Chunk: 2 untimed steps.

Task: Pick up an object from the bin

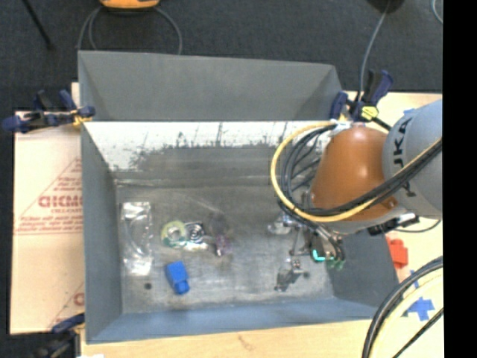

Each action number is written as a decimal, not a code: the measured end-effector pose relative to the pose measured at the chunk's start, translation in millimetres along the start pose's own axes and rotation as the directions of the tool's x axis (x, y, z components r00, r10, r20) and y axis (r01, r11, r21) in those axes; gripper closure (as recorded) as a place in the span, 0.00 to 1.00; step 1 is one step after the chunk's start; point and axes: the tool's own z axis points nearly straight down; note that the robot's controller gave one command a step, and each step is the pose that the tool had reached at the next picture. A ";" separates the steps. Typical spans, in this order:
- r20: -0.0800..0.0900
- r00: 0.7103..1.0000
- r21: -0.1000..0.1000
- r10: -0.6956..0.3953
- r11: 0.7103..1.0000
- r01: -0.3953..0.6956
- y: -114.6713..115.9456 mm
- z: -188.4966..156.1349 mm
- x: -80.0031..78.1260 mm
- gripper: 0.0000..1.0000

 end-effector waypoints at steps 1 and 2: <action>0.011 0.877 0.002 -0.481 0.877 0.481 139.4 9.9 -40.0 0.00; 0.025 0.914 -0.002 -0.404 0.915 0.404 134.2 61.6 -72.0 0.00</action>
Offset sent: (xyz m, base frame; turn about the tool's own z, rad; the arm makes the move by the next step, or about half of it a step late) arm 0.0393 0.1378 -0.0107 -0.5002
